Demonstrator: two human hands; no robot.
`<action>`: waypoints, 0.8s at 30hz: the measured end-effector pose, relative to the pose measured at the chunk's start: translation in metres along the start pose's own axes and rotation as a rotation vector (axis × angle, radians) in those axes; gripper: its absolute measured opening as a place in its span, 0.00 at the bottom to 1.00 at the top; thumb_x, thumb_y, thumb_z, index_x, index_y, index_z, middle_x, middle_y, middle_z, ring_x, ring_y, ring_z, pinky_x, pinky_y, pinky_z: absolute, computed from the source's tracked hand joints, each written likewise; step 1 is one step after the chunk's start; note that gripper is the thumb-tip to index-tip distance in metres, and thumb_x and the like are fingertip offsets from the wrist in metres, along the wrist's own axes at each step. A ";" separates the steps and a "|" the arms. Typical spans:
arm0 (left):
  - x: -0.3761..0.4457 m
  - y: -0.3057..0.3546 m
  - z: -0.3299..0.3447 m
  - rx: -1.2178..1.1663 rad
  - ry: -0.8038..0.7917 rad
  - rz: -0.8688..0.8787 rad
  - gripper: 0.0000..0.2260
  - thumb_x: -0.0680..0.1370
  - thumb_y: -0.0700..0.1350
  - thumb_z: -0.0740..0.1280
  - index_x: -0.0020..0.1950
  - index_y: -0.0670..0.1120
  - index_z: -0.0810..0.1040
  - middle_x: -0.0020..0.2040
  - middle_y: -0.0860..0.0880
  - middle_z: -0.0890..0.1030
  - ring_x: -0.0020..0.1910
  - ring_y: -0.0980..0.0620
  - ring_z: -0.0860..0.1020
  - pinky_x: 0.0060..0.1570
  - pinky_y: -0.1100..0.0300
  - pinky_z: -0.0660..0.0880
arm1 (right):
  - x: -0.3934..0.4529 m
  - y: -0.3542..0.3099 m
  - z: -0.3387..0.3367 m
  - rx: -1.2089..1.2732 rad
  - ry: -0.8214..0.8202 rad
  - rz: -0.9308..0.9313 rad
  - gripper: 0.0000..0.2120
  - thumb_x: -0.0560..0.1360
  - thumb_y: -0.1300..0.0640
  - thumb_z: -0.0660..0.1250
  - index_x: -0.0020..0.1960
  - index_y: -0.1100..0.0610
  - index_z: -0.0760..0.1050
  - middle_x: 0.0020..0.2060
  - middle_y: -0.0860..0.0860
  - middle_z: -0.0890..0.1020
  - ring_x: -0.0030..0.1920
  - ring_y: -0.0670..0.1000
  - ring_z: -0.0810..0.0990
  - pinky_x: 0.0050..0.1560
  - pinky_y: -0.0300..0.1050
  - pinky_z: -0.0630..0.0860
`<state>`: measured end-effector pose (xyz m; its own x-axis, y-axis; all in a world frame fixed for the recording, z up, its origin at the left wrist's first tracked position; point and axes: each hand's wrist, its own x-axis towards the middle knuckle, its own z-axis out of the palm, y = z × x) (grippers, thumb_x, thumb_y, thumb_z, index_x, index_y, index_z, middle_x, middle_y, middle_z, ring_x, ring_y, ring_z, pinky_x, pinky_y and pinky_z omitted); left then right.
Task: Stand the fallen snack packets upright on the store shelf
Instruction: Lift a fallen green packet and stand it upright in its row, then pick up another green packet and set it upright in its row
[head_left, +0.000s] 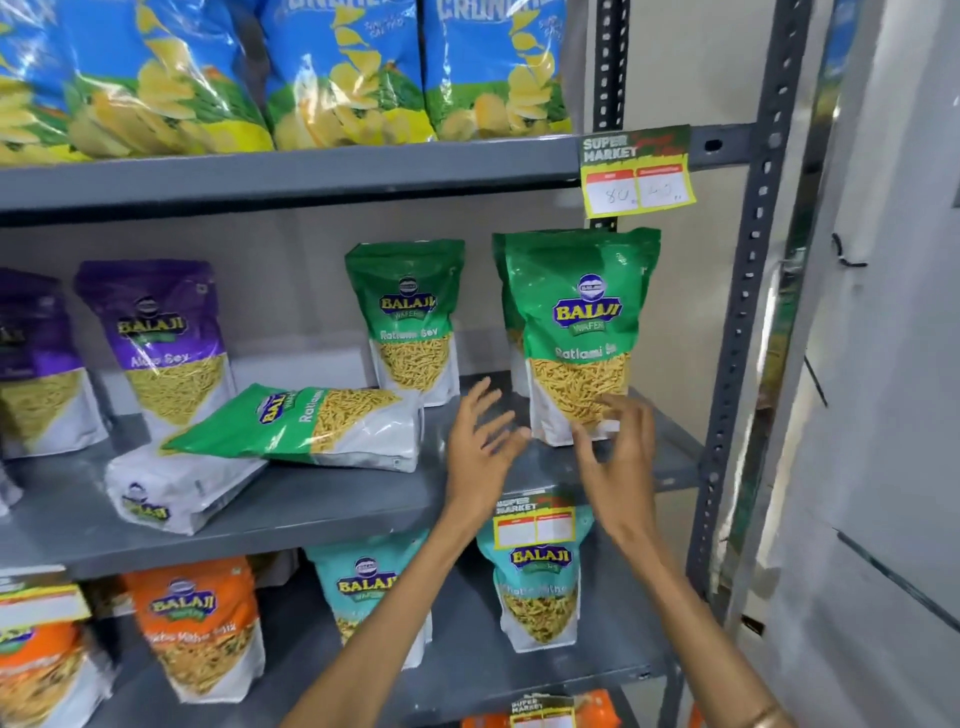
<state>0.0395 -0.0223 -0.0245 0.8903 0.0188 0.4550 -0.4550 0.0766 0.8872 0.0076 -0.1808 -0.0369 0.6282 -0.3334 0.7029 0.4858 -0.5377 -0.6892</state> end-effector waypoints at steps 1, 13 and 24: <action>-0.012 0.007 -0.013 -0.025 0.084 0.045 0.27 0.75 0.32 0.73 0.72 0.45 0.70 0.67 0.45 0.79 0.59 0.49 0.82 0.56 0.62 0.80 | -0.002 -0.010 0.009 0.031 -0.023 -0.039 0.11 0.79 0.59 0.70 0.61 0.56 0.75 0.56 0.51 0.78 0.56 0.48 0.78 0.57 0.41 0.74; 0.001 0.033 -0.130 -0.429 0.870 -0.535 0.26 0.70 0.44 0.80 0.62 0.39 0.73 0.52 0.44 0.77 0.45 0.46 0.76 0.50 0.50 0.76 | 0.090 -0.105 0.216 -0.044 -0.694 -0.106 0.10 0.81 0.59 0.63 0.52 0.60 0.83 0.51 0.54 0.86 0.53 0.55 0.83 0.58 0.51 0.78; 0.025 0.032 -0.158 -0.374 0.693 -0.594 0.26 0.64 0.38 0.83 0.57 0.41 0.76 0.57 0.43 0.84 0.55 0.42 0.84 0.60 0.43 0.81 | 0.063 -0.117 0.229 -0.236 -0.881 0.153 0.21 0.85 0.46 0.52 0.47 0.56 0.77 0.45 0.53 0.80 0.50 0.54 0.77 0.53 0.50 0.72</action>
<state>0.0501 0.1384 0.0036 0.8400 0.4462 -0.3086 -0.0018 0.5711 0.8209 0.1303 0.0384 0.0475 0.9578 0.2438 0.1524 0.2835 -0.7123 -0.6421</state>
